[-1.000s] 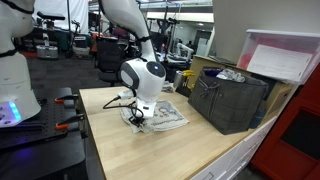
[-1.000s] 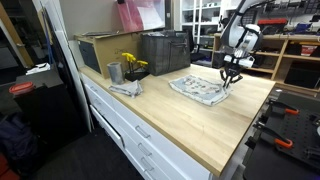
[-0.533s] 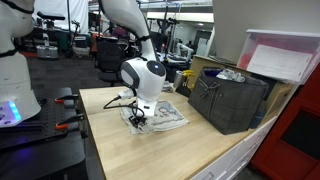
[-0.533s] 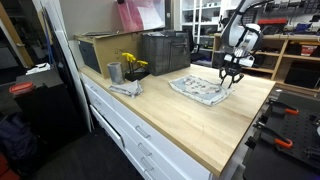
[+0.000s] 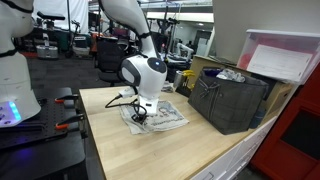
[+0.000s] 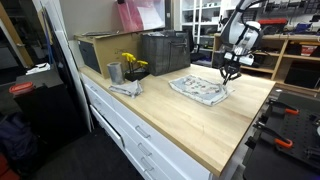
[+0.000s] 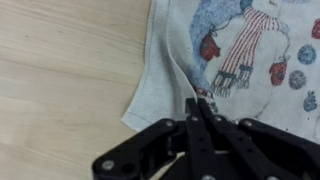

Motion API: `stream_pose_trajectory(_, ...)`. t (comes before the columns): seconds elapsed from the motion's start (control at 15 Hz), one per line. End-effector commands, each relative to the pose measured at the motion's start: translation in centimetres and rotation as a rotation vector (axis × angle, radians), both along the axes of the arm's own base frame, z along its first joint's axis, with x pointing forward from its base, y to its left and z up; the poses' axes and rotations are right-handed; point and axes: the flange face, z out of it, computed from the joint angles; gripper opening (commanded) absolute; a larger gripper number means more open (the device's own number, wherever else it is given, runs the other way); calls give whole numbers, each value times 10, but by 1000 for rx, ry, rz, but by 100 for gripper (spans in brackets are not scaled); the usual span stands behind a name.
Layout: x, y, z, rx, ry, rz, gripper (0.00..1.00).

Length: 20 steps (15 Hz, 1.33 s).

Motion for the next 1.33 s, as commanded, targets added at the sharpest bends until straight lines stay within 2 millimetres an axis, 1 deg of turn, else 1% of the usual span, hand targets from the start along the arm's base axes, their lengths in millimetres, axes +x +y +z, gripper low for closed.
stream_pose_trajectory(0.0, -2, 7, 18, -7, -26, 33, 1)
stream_pose_trajectory(0.27, 13, 33, 39, -34, -55, 153, 1)
stream_pose_trajectory(0.6, 38, 82, 65, -72, -78, 370, 1)
stream_pose_trajectory(0.87, 59, 123, 78, -100, -89, 551, 1)
stream_pose_trajectory(1.0, 66, 144, 82, -111, -91, 640, 1)
stream_pose_trajectory(1.27, 77, 176, 85, -131, -90, 803, 1)
